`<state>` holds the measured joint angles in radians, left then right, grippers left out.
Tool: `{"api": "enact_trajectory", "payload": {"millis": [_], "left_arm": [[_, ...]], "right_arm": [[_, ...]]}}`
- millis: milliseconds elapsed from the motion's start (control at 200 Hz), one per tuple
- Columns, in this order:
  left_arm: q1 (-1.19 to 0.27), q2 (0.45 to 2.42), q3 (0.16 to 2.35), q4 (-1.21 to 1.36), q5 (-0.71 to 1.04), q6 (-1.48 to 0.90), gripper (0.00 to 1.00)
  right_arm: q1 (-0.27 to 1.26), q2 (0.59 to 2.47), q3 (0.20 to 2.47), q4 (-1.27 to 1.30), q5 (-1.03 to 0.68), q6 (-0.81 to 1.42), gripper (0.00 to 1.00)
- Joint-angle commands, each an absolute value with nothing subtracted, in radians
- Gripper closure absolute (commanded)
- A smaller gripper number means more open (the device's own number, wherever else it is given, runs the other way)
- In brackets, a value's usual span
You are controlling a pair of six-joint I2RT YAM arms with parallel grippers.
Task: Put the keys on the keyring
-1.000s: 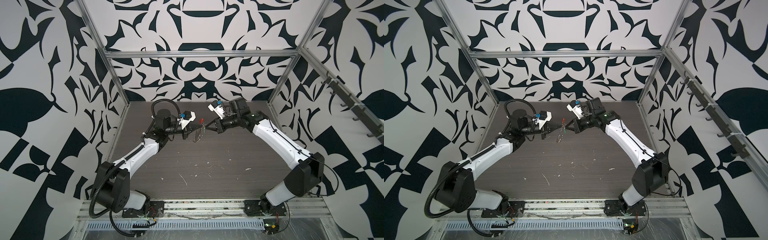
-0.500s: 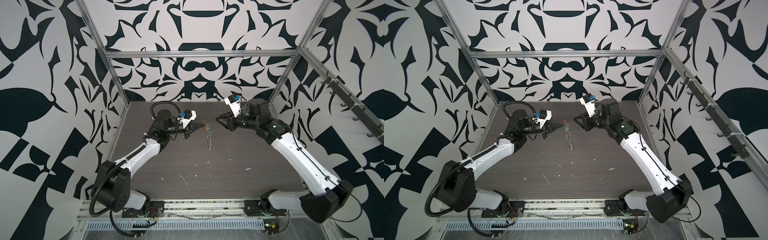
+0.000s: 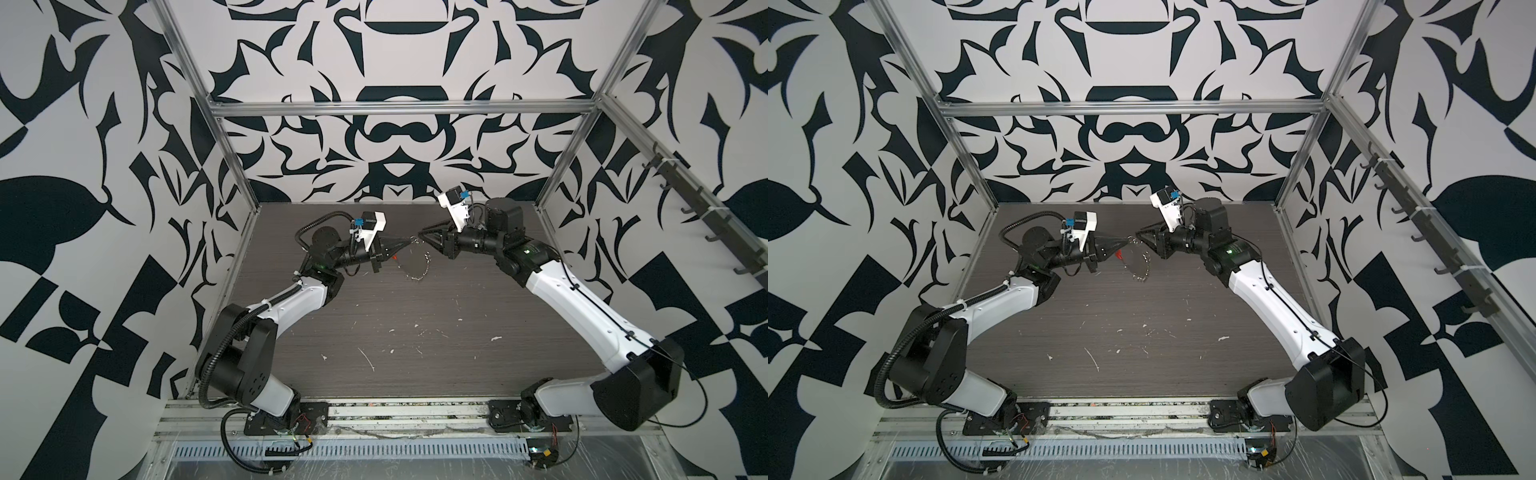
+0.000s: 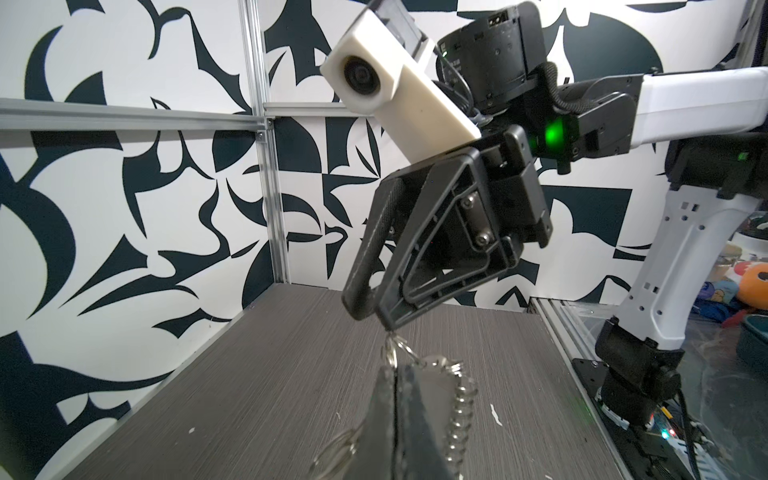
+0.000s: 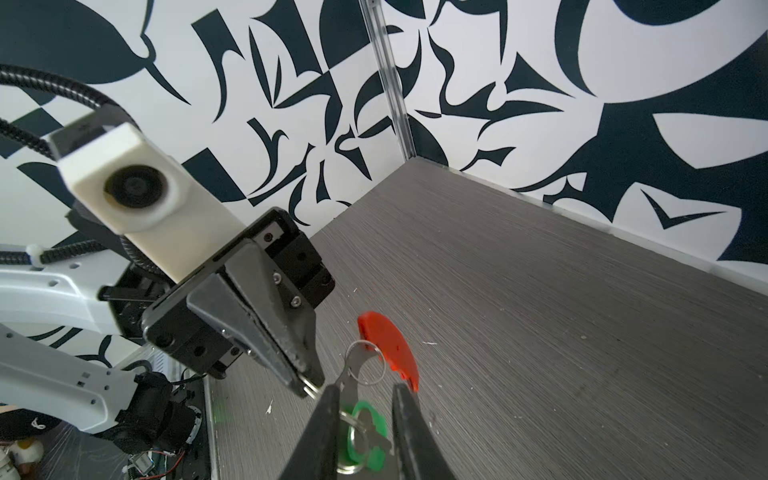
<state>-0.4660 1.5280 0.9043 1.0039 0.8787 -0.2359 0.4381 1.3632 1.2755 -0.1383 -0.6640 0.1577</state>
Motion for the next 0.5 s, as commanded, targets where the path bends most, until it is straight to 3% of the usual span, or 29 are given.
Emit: {"api": "enact_trajectory", "payload": {"millis": [0,160,315,495], "left_arm": [[-0.466,1.535,0.9,1.135,0.876,-0.304,1.0],[-0.466,1.549,0.902,1.181,0.875,-0.328,1.0],[-0.467,1.548,0.906,1.184,0.879,-0.33,1.0],[-0.466,1.552,0.916,1.184,0.884,-0.339,1.0]], "right_arm": [[0.439,1.359,1.278,-0.061,-0.721,0.178,0.74],[0.439,1.365,1.274,-0.046,-0.74,0.197,0.73],[0.433,1.336,1.249,-0.038,-0.646,0.184,0.71],[0.433,1.356,1.266,-0.066,-0.729,0.183,0.71]]}}
